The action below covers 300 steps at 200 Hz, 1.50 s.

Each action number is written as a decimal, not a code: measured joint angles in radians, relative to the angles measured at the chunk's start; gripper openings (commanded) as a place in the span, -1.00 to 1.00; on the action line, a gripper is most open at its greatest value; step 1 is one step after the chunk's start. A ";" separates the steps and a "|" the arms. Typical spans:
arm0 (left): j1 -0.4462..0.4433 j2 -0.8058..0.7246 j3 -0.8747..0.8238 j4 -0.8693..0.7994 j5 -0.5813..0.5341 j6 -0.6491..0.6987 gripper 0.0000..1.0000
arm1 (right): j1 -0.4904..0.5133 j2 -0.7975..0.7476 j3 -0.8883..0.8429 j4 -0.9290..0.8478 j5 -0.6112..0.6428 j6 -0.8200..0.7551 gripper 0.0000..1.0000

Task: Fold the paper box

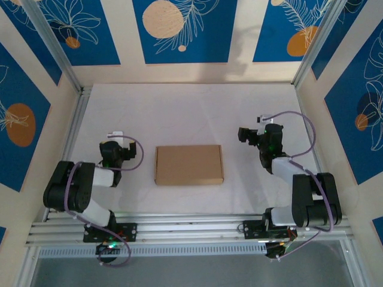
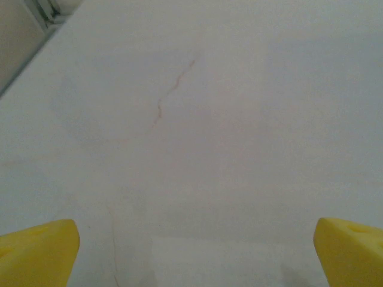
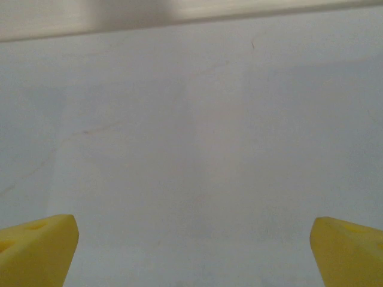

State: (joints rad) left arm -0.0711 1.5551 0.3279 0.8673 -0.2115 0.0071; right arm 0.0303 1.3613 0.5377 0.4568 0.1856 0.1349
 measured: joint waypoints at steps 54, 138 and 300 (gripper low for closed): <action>0.004 0.004 0.027 0.040 0.071 0.003 1.00 | -0.074 0.034 -0.095 0.188 -0.032 0.036 0.99; 0.004 0.004 0.029 0.045 0.081 0.003 1.00 | -0.036 0.180 -0.119 0.327 -0.127 -0.012 0.98; 0.003 0.004 0.029 0.053 0.081 0.004 1.00 | -0.036 0.180 -0.119 0.328 -0.127 -0.027 0.98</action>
State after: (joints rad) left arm -0.0677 1.5593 0.3565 0.9207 -0.1303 0.0109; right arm -0.0059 1.5410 0.4183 0.7845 0.0586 0.1078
